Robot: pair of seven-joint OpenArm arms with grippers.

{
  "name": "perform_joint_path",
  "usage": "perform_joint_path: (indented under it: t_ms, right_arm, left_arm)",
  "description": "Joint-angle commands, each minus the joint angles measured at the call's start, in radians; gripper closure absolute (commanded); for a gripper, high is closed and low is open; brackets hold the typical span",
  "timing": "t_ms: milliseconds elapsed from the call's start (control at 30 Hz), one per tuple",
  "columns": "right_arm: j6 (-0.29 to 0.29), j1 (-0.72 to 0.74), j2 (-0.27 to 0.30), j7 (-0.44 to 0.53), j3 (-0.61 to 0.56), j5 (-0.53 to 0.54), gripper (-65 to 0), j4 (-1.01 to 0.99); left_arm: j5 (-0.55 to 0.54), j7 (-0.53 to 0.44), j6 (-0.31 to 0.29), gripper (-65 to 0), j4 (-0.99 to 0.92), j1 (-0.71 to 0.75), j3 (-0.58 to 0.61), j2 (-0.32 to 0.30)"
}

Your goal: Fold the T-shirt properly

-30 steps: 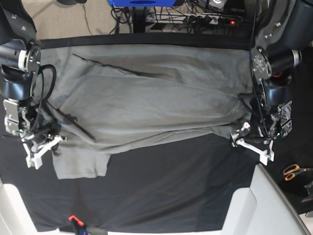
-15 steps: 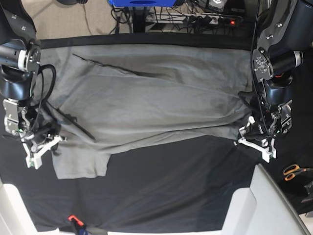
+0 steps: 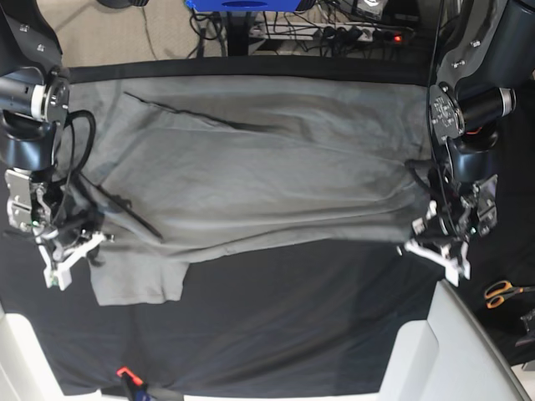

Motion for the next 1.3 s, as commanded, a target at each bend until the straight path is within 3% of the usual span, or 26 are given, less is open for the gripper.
perform_joint_path:
  t_ms: [0,533,667,900,1267]
  right_arm:
    - [0.005,0.035,0.015,0.030,0.005,0.009,-0.2,0.042]
    - [0.005,0.048,0.015,0.035,-0.003,0.009,-0.2,0.137]
    - [0.005,0.050,0.016,0.116,-0.009,0.005,-0.2,0.132]
    - [0.005,0.050,0.024,0.124,-0.127,0.005,-0.2,0.132]
    - [-0.001,0.065,0.044,0.125,-0.121,0.005,-0.2,0.128]
  left_arm:
    - [-0.007,-0.023,-0.003,0.0,0.042,-0.038,-0.001,-0.017]
    - [-0.017,-0.023,-0.003,0.0,0.177,-0.043,-0.001,-0.014]
    - [-0.017,-0.023,-0.003,0.0,0.177,-0.043,-0.001,-0.015]
    - [-0.015,-0.023,-0.003,0.0,0.177,-0.038,-0.001,-0.017]
    - [-0.006,-0.023,-0.003,0.0,0.177,-0.035,-0.001,-0.018]
